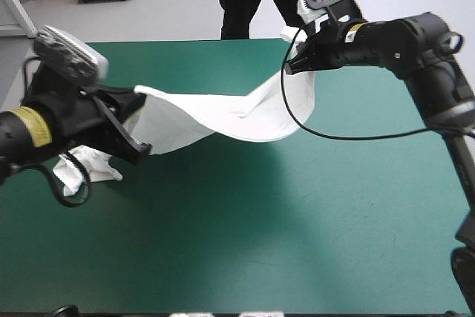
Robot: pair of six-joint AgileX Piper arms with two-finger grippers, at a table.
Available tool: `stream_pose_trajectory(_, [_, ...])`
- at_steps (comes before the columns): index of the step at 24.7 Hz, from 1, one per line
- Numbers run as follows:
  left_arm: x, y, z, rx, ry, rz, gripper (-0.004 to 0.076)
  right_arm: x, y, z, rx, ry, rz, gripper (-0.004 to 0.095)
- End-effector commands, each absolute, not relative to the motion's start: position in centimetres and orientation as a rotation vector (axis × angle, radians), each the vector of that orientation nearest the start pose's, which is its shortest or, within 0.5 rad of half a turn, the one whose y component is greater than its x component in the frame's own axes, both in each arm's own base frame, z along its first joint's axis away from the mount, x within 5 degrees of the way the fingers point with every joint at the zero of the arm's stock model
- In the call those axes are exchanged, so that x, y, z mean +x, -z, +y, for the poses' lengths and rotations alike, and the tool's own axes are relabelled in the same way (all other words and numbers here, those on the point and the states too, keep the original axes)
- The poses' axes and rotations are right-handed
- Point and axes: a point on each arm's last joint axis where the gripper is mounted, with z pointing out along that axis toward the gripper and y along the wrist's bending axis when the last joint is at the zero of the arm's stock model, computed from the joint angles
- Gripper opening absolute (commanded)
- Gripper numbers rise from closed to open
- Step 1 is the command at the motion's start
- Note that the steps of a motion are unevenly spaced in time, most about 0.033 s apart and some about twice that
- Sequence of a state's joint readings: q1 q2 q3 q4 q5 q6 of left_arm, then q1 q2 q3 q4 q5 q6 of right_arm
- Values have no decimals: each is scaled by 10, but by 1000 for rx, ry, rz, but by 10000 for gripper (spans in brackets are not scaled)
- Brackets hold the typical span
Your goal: Fold the cloth
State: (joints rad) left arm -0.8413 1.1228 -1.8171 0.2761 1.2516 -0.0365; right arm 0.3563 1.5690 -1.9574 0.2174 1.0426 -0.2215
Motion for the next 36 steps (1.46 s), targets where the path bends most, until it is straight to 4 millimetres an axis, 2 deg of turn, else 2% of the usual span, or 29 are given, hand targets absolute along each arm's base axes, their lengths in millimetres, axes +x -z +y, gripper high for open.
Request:
stream_pose_trajectory(1, [101,-590,-72,635,241,1716,-9,247,-561,107,-522,-347,1756,-17])
stream_pose_trajectory(2, [93,-611,-64,587,274,1598,-9,223,-586,99,-503,-349,1654,-17])
stream_pose_trajectory(5, [76,-646,-48,528,311,1342,-9,179,-626,83,-459,-364,1468,-17])
stream_pose_trajectory(7, [61,-673,-37,454,341,1093,-9,141,-657,69,-418,-377,1292,-17])
stream_pose_trajectory(10, [45,-696,-26,377,360,834,-9,102,-684,54,-378,-377,1113,-17])
stream_pose_trajectory(13, [31,-710,-19,328,387,637,-9,65,-703,42,-345,-413,942,-17])
stream_pose_trajectory(16, [24,-715,-18,317,415,548,-9,47,-712,35,-322,-405,847,-17])
stream_pose_trajectory(19, [26,-715,-22,325,426,540,-9,44,-714,33,-313,-405,821,-17])
stream_pose_trajectory(21, [33,-714,-30,335,414,553,-9,49,-715,34,-306,-399,816,-17])
stream_pose_trajectory(25, [57,-712,-55,359,369,586,-9,71,-714,41,-286,-427,828,-17])
stream_pose_trajectory(28, [79,-708,-76,365,304,619,-9,97,-711,50,-279,-442,864,-17])
stream_pose_trajectory(32, [119,-699,-102,329,195,689,-9,134,-706,63,-263,-446,880,-17])
stream_pose_trajectory(36, [179,-683,-114,216,183,788,-9,172,-699,74,-234,-445,891,-17])
